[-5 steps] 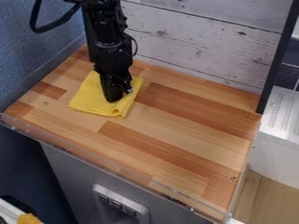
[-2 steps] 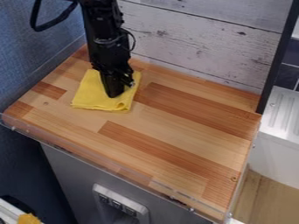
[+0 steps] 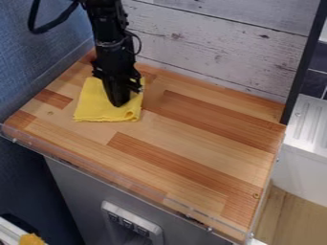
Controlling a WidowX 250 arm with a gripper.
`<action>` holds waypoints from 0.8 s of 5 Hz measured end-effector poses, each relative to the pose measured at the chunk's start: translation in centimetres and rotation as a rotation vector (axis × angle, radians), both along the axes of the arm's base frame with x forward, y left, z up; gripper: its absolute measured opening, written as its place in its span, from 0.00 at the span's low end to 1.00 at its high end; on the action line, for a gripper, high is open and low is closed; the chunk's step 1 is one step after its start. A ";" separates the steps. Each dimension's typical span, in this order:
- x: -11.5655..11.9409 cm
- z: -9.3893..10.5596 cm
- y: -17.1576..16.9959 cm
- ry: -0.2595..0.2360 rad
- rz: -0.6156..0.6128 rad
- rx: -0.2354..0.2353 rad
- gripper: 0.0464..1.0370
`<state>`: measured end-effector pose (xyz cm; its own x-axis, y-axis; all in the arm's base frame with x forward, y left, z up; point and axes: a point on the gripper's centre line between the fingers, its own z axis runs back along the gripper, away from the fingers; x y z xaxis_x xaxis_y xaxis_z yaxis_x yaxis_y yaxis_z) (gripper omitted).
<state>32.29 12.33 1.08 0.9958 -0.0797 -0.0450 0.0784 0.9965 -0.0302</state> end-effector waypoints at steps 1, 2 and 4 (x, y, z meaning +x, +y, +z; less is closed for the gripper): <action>-0.5 1.9 -0.3 0.015 0.051 0.000 0.44; -0.2 3.8 -1.4 0.007 0.073 0.008 0.74; 0.7 7.9 -3.7 -0.031 0.089 0.034 0.96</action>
<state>32.97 8.62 9.01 0.9998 0.0105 -0.0154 -0.0104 0.9999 0.0051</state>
